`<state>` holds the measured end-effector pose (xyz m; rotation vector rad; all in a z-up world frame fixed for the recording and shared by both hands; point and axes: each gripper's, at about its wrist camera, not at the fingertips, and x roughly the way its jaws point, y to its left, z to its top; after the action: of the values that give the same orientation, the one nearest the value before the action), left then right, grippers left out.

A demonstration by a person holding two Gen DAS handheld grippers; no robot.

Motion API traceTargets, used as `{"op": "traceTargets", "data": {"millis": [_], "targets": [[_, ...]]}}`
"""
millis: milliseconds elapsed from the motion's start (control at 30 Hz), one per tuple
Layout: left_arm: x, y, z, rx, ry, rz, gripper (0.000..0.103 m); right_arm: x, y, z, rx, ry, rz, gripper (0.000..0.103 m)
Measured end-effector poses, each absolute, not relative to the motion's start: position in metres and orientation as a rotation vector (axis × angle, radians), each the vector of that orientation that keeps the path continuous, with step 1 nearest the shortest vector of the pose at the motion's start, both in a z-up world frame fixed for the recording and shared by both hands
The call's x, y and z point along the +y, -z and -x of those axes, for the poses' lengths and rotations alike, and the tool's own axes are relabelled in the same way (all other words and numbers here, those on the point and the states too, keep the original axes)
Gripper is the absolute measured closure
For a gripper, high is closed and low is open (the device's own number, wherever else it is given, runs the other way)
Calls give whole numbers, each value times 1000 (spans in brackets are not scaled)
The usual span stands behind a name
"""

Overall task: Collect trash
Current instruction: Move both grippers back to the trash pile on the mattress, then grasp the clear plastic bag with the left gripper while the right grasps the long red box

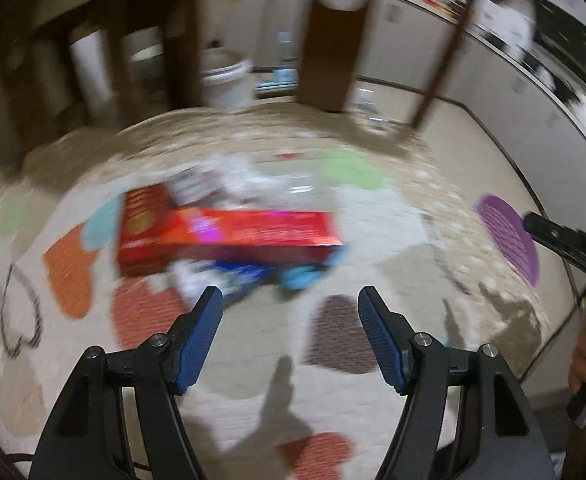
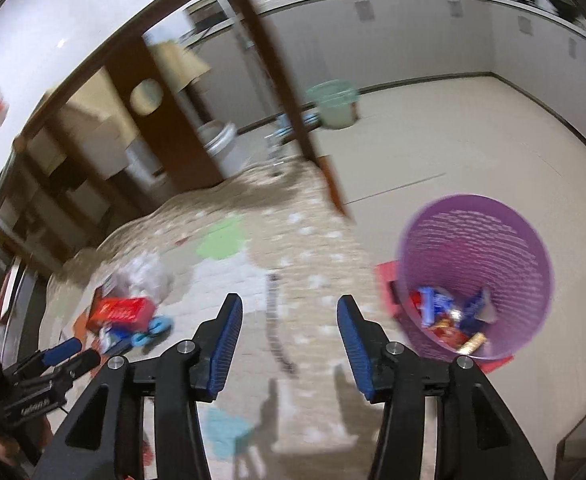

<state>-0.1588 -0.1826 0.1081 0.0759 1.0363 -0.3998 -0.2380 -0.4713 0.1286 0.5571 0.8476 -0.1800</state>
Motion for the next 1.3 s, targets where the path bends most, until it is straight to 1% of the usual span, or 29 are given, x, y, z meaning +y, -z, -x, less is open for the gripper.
{"op": "traceTargets", "data": {"millis": [200,333,400,533,833,967,1100,1233,1300], "targets": [[-104,-90,125,1088,251,71,34,-419,-128,195,908,70,-480,46],[-74,-81,110,1105,213,142,34,-386,-126,171,947,7,-433,44],[-67,-78,104,1109,206,155,34,-371,-125,160,958,-27,-409,42],[-54,-74,94,1115,198,187,34,-338,-124,137,971,-110,-330,33],[-42,-59,93,1129,200,188,34,-288,-113,91,1025,-232,-209,32],[-41,-58,91,1132,203,206,34,-263,-105,72,1042,-306,-146,27],[-40,-59,91,1131,204,207,34,-252,-91,56,1076,-326,-92,27],[-41,-60,92,1131,200,205,34,-252,-83,60,1106,-359,-112,27],[-42,-59,91,1138,198,203,34,-250,-80,69,1126,-378,-105,36]]}}
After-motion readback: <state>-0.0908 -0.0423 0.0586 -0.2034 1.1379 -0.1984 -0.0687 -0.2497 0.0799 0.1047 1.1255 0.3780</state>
